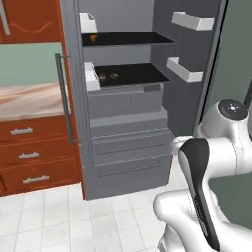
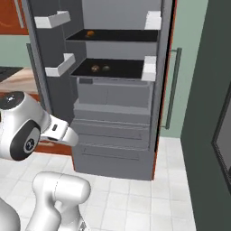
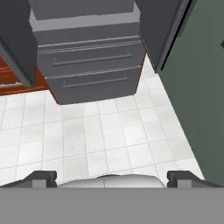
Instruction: Gather the squash and potato from the fridge and place them on a tray on the dining counter. Then gather the chicken drumstick and steak from the fridge and place them on the other tray.
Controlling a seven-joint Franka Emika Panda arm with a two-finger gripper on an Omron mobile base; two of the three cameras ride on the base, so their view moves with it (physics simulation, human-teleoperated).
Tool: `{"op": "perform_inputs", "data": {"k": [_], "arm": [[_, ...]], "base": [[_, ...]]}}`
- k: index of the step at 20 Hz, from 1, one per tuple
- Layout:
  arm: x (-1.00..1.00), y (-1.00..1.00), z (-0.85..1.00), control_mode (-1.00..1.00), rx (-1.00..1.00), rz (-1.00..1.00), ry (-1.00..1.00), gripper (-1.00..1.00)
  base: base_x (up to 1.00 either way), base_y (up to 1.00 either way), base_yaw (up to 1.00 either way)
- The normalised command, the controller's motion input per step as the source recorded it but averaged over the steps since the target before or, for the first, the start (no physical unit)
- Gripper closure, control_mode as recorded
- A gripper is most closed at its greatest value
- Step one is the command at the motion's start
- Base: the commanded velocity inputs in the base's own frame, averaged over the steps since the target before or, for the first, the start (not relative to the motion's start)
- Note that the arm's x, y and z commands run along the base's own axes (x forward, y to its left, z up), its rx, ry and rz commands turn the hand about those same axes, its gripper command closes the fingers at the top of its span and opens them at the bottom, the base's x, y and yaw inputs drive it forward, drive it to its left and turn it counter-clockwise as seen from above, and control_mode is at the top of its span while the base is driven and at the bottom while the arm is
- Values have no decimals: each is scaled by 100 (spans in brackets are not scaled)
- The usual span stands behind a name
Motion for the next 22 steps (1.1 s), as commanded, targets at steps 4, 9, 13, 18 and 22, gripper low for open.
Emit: {"op": "perform_inputs", "data": {"k": [4, 9, 13, 18, 22], "arm": [[0, 0, 0, 100, 0, 0, 0, -100], [0, 0, 0, 100, 0, 0, 0, -100], [0, 0, 0, 100, 0, 0, 0, -100], [0, 0, 0, 100, 0, 0, 0, -100], [0, 0, 0, 100, 0, 0, 0, -100]], "base": [[35, -54, 29], [31, -51, 25], [29, -48, 20], [37, -35, 11], [41, -14, 2]]}}
